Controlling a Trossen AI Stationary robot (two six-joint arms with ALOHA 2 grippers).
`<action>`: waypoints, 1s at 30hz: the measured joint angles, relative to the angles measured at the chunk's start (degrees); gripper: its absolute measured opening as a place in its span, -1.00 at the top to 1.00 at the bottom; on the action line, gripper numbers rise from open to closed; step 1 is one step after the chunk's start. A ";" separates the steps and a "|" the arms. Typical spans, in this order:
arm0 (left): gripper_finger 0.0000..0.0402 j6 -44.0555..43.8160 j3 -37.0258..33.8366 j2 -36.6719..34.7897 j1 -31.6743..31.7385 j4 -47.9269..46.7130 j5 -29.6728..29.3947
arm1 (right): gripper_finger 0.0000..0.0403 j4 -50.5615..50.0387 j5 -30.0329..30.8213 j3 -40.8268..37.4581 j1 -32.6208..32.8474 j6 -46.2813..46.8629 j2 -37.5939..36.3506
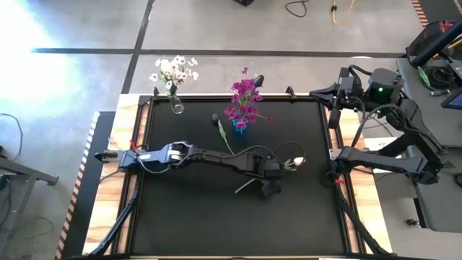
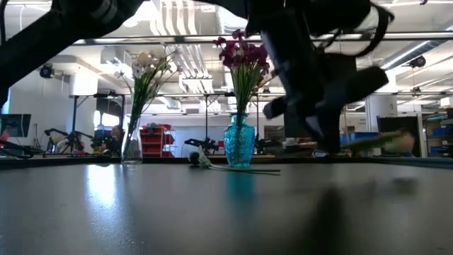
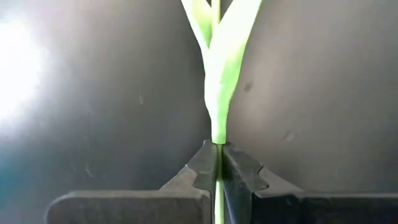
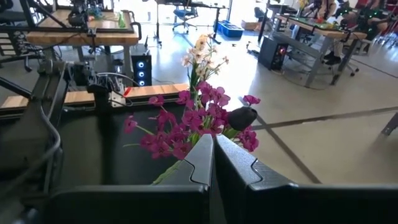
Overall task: Sort flowers into vase by color
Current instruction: Put the white flower into the transparent vase
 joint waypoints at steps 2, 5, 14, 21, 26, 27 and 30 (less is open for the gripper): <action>0.99 0.45 1.60 -0.34 0.00 -0.46 -0.05 | 0.96 0.02 -0.02 0.00 0.00 0.02 0.00; 1.00 0.84 0.63 -2.15 -0.23 1.15 0.13 | 0.96 0.02 -0.11 0.00 -0.01 -0.11 -0.06; 1.00 8.02 0.54 -6.94 0.01 1.79 5.86 | 0.95 0.90 -0.37 0.55 0.00 -1.03 -0.76; 1.00 9.80 -3.07 -11.44 1.55 4.12 7.93 | 0.96 1.47 -1.05 1.01 0.00 -0.94 -1.13; 1.00 5.89 -19.95 -17.69 1.21 16.06 9.23 | 0.96 2.44 -1.92 1.03 0.00 -0.63 -1.22; 1.00 4.54 -24.19 -19.97 0.92 19.54 9.20 | 0.96 2.47 -1.91 1.03 -0.01 -0.63 -1.19; 1.00 0.45 -37.53 -28.53 0.09 30.54 8.09 | 0.96 2.49 -1.90 1.03 -0.02 -0.63 -1.18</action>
